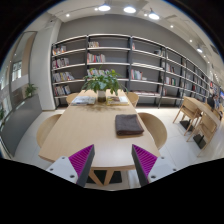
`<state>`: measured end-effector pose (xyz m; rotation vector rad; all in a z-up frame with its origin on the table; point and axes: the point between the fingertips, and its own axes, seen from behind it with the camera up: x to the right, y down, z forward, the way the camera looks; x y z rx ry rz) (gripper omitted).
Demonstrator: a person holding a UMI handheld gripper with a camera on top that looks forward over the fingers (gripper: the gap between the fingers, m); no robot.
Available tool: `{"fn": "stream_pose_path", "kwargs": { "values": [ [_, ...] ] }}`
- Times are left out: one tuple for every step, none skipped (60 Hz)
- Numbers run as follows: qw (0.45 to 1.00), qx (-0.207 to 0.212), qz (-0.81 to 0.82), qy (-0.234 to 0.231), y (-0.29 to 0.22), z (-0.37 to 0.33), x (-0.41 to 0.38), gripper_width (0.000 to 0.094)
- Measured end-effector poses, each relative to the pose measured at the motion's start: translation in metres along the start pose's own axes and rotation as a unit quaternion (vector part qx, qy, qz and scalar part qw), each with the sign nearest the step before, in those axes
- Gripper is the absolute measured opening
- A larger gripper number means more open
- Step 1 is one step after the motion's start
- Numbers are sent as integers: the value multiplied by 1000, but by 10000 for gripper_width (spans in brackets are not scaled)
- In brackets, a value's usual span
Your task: Fold towel
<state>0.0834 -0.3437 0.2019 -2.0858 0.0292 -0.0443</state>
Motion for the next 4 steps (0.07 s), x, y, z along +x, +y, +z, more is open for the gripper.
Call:
{"fn": "stream_pose_path", "kwargs": {
  "values": [
    [1000,0,0,0,1,0,0,743],
    [1000,-1,-1,0,1,0,1,744],
    [1000,-1,-1,1,1,0,1,743],
    [1000,-2,-2,1,2,0,2,741]
  ]
}}
